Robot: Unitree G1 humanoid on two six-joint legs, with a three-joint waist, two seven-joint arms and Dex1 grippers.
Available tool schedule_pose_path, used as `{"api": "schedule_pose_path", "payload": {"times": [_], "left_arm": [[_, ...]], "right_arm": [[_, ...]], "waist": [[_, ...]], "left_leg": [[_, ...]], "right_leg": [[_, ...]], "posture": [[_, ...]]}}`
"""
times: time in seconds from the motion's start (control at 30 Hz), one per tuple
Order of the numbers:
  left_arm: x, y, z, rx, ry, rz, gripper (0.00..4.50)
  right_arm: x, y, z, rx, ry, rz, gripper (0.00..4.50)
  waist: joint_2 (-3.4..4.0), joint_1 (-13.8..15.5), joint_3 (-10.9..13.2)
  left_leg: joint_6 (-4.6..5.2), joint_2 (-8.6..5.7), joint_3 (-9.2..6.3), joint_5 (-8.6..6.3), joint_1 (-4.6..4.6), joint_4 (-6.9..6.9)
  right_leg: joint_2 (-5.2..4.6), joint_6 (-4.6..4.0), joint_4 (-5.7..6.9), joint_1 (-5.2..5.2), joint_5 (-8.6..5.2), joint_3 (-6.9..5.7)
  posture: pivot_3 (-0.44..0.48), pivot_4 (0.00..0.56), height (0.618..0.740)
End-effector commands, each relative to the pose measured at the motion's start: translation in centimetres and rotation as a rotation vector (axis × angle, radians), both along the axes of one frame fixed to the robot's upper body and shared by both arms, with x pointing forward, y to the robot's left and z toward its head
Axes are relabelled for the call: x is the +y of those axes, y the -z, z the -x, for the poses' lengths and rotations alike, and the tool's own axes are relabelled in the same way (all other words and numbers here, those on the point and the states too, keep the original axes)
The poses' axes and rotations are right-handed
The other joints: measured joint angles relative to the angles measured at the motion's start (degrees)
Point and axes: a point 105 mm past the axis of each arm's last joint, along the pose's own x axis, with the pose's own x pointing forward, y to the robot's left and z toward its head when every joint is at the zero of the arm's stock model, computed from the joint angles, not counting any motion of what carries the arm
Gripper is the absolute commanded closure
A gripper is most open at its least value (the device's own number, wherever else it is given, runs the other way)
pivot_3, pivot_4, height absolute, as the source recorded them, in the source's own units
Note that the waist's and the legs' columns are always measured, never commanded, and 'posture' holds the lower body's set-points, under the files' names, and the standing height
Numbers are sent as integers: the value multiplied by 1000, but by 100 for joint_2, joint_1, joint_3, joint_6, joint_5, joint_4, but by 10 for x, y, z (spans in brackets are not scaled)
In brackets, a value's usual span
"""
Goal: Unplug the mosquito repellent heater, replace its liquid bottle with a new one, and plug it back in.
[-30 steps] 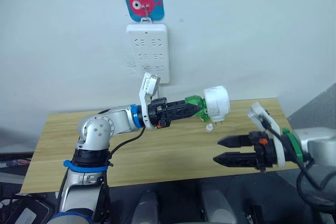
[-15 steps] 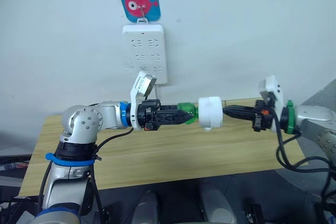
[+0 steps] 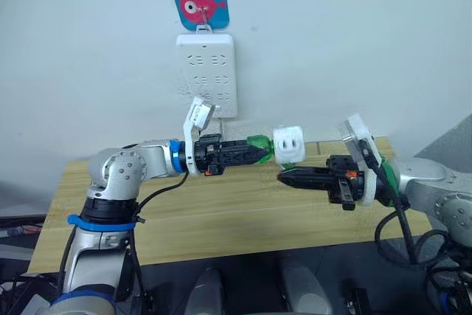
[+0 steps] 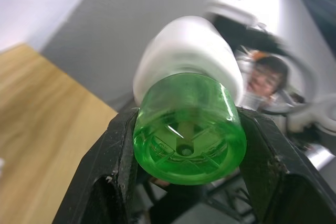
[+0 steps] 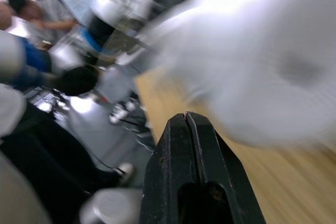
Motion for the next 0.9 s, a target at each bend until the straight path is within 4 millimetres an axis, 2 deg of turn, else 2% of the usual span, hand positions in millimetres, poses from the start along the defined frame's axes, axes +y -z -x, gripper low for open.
{"api": "schedule_pose_path", "payload": {"times": [0.03, 0.13, 0.27, 0.57, 0.9], "left_arm": [[-3, -5, -2, -69, -3, -9, 2175], [-5, -2, 2, -94, 25, -32, 2175], [-6, 3, 13, -135, 96, -77, 2175], [-6, -2, 29, -140, 193, -52, 2175], [-6, -18, 33, -91, 214, 34, 2175]], "right_arm": [[4, -20, 4, -26, 9, -72, 4500], [3, -33, -8, -34, 64, -120, 4500], [0, -41, -21, -40, 108, -123, 4500], [-5, -37, -37, -36, 94, -31, 4500], [-8, -15, -39, 27, 39, 41, 4500]], "waist": [[0, -1, 0], [0, -10, 0], [0, -14, 0], [1, -17, 0], [0, -11, 0]], "left_leg": [[0, 0, 1, 0, 0, 0], [0, 1, 2, 0, 1, 0], [0, 0, 1, 0, 1, -3], [2, 1, 3, -1, -1, -3], [3, 1, 3, -1, -2, -2]], "right_leg": [[0, 0, 0, 0, 0, 0], [1, 0, 2, 0, 0, 1], [2, 0, 2, -2, 0, 0], [3, 0, 3, -5, 0, 1], [3, 0, 2, -5, 0, 1]], "posture": [[-225, 205, 734], [-230, 205, 734], [-226, 204, 734], [-215, 201, 734], [-208, 203, 734]]}}
